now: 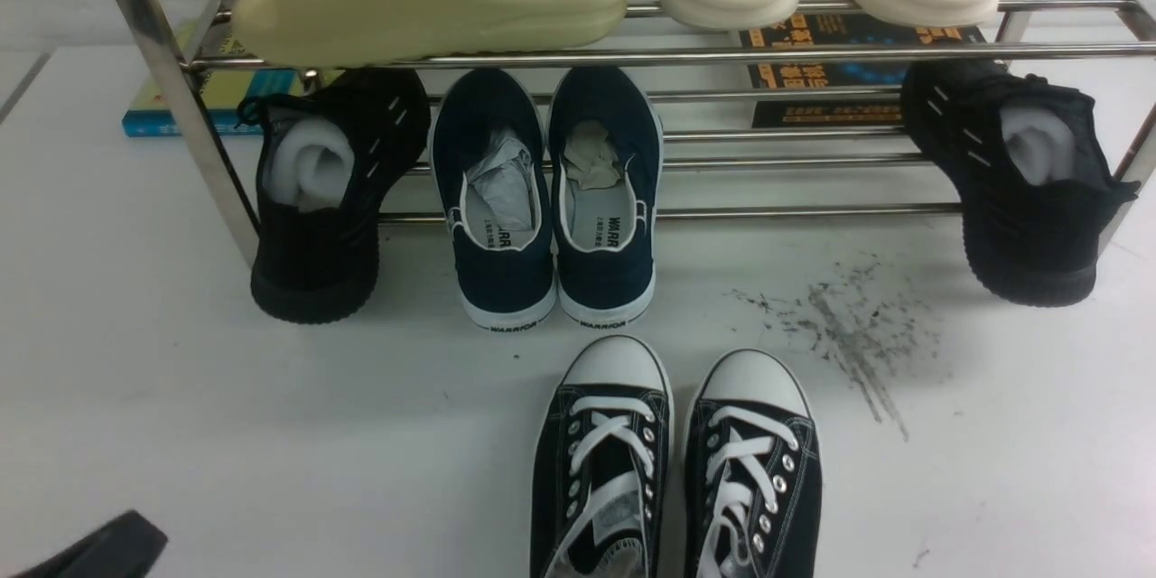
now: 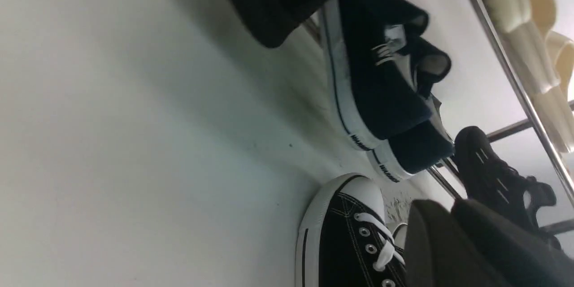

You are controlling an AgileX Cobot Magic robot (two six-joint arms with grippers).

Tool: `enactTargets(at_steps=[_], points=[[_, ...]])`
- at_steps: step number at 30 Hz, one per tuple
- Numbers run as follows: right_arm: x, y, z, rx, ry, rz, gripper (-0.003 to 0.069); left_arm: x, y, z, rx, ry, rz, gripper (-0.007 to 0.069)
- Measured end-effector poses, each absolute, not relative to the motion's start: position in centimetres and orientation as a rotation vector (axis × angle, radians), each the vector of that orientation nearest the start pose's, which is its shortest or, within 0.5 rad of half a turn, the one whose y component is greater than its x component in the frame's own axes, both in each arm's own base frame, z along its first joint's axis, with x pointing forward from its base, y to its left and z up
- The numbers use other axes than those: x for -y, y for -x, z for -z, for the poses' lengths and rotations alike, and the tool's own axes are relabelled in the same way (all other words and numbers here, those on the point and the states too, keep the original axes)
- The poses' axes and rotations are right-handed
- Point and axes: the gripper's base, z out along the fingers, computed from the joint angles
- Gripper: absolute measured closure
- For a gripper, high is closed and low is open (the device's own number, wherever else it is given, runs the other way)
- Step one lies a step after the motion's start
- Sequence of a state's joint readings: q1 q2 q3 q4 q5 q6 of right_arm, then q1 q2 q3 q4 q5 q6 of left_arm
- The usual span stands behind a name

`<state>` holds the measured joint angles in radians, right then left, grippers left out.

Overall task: Take the shoes off the shelf with your hand on the white table.
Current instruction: 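Grasp the leftmost shoe on the bottom shelf of the shoe rack with the left gripper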

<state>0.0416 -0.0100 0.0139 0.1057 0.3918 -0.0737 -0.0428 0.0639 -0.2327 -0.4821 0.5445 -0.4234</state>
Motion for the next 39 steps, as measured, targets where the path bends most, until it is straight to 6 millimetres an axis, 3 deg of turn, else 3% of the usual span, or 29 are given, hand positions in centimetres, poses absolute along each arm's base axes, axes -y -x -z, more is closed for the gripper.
enactTargets(at_steps=[2,3,5,6,7,10,13,16,19,20,21,22,25,28,31,35,39], points=[[-0.6,-5.2,-17.4,-1.877,0.044,-0.083,0.0421,2.5,-5.3,-26.3,-1.912,0.531,0.779,0.0614],[-0.6,-5.2,-17.4,-1.877,0.044,-0.083,0.0421,2.5,-5.2,-26.5,-1.913,0.527,0.78,0.0614],[-0.6,-5.2,-17.4,-1.877,0.044,-0.083,0.0421,2.8,-7.3,-27.7,-2.121,0.5,0.704,0.0624],[-0.6,-5.2,-17.4,-1.877,0.044,-0.083,0.0421,2.8,-7.5,-27.6,-2.137,0.5,0.697,0.0624],[-0.6,-5.2,-17.4,-1.877,0.044,-0.083,0.0421,3.0,-9.4,-28.5,-2.279,0.448,0.651,0.0624],[-0.6,-5.2,-17.4,-1.877,0.044,-0.083,0.0421,3.3,-11.9,-29.4,-2.407,0.357,0.605,0.0624],[-0.6,-5.2,-17.4,-1.878,0.044,-0.083,0.0421,3.9,-16.6,-30.7,-2.576,0.199,0.584,0.0615],[-0.6,-5.2,-17.4,-1.878,0.044,-0.083,0.0421,5.3,-20.4,-31.9,-2.665,0.077,0.65,0.0599],[-0.6,-5.2,-17.4,-1.878,0.044,-0.083,0.0421,8.0,-23.4,-32.3,-2.727,-0.037,0.651,0.059],[-0.6,-5.2,-17.4,-1.878,0.044,-0.083,0.0421,8.3,-23.5,-32.1,-2.737,-0.046,0.652,0.059],[-0.6,-5.2,-17.4,-1.878,0.044,-0.083,0.0421,10.1,-25.0,-32.2,-2.766,-0.08,0.591,0.0584],[-0.6,-5.2,-17.4,-1.878,0.044,-0.083,0.0421,10.1,-25.1,-32.4,-2.76,-0.07,0.582,0.0582],[-0.6,-5.2,-17.4,-1.878,0.044,-0.083,0.0421,12.9,-27.3,-32.5,-2.773,-0.03,0.396,0.0544],[-0.6,-5.2,-17.4,-1.878,0.044,-0.083,0.0421,14.6,-28.8,-33.2,-2.687,0.027,0.217,0.0459],[-0.6,-5.2,-17.4,-1.878,0.044,-0.083,0.0421,16.3,-29.3,-33.1,-2.625,0.069,0.162,0.0352],[-0.6,-5.2,-17.4,-1.878,0.044,-0.083,0.0421,17.7,-30.0,-31.5,-2.614,0.11,0.102,0.0218],[-0.6,-5.2,-17.4,-1.878,0.044,-0.083,0.0421,18.2,-31.2,-30.0,-2.59,0.16,0.048,0.0151]])
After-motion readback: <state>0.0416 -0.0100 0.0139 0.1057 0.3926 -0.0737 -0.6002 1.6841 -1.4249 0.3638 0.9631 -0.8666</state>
